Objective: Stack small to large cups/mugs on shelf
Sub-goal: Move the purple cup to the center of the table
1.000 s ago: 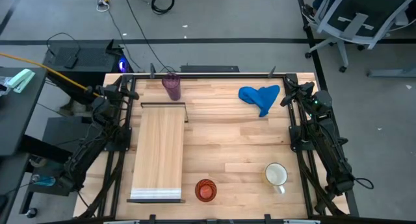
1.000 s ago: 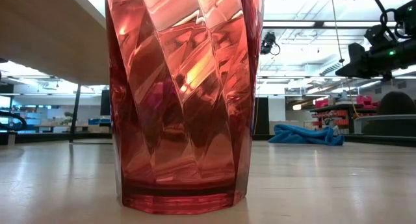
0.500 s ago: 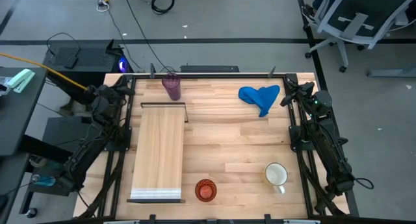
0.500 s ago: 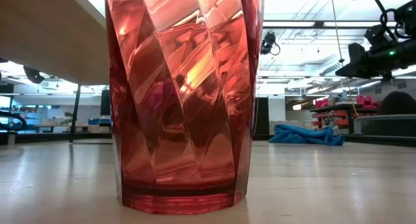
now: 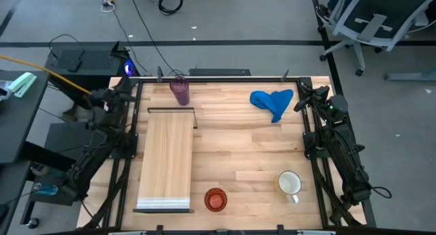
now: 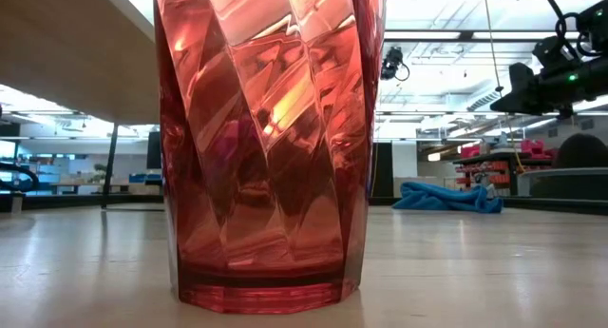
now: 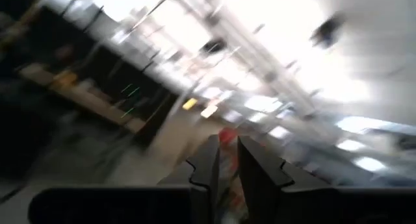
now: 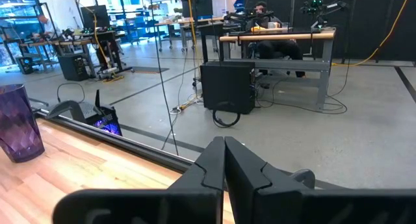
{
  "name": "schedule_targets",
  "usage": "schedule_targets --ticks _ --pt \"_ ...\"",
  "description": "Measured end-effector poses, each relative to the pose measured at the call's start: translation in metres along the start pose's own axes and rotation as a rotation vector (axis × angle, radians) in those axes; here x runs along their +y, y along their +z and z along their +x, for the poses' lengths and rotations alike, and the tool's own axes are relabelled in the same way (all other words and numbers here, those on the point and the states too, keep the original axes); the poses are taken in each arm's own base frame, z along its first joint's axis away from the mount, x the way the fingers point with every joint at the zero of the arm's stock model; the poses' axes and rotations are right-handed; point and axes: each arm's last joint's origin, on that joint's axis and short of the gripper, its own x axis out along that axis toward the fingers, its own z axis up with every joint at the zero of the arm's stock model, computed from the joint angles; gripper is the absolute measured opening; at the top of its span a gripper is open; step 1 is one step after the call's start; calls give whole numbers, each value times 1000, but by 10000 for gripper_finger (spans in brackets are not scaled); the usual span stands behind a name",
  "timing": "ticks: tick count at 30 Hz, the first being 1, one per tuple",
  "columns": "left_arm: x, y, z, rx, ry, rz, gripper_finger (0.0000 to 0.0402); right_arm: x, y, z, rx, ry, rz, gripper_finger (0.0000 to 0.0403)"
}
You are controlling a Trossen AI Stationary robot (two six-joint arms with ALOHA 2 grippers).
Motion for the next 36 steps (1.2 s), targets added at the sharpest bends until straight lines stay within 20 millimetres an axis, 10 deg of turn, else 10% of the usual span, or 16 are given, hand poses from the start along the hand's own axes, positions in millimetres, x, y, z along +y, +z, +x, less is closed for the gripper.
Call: schedule_targets --ticks 8,15,22,36 --pt "-36 55 16 -92 -120 33 56 0 0 0 0 0 0 17" --pt "-70 91 75 203 -20 213 53 0 0 0 0 0 0 17" --pt "-86 102 139 715 370 459 58 0 0 0 1 0 0 17" --pt "-102 103 152 1192 453 521 85 0 0 0 2 0 1 17"
